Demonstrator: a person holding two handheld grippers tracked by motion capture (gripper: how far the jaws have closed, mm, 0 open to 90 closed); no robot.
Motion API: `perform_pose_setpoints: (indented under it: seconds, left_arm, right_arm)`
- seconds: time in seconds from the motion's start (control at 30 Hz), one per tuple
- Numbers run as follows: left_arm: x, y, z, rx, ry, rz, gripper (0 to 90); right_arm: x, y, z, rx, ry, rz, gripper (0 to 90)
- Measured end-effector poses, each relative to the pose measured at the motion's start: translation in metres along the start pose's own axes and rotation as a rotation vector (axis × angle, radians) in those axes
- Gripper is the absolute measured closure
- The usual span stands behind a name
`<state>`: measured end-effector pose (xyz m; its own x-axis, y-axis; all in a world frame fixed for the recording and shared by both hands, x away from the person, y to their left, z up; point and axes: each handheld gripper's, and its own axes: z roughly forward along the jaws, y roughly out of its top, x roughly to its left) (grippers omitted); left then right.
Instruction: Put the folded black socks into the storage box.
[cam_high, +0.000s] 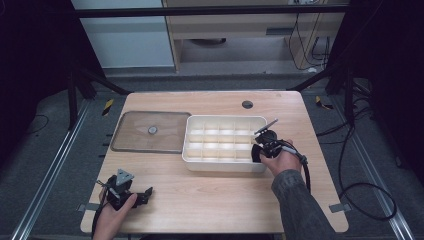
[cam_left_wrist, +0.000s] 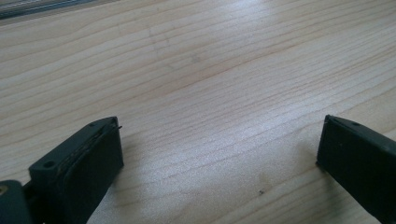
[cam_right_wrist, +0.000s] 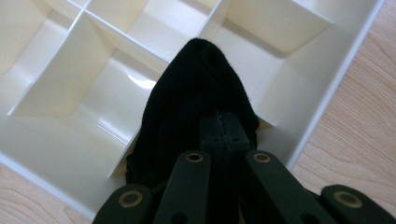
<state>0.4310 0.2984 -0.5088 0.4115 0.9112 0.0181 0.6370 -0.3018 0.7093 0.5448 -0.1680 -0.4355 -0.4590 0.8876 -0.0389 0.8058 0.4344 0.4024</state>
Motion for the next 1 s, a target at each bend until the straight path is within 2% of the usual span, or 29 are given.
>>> perform_pose_setpoints:
  seconds: [0.73, 0.93, 1.0]
  left_arm:
    - [-0.001, 0.000, 0.000, -0.001, 0.001, 0.001, 0.0]
    - [-0.001, 0.000, 0.000, -0.001, 0.002, 0.001, 0.0]
    - [-0.001, 0.001, 0.001, -0.002, 0.001, 0.001, 0.0]
  right_arm:
    - [0.000, 0.004, -0.001, 0.012, -0.002, -0.004, 90.0]
    - [-0.001, 0.000, -0.014, -0.042, 0.010, -0.006, 90.0]
    - [-0.003, -0.001, -0.022, -0.085, 0.017, -0.002, 90.0]
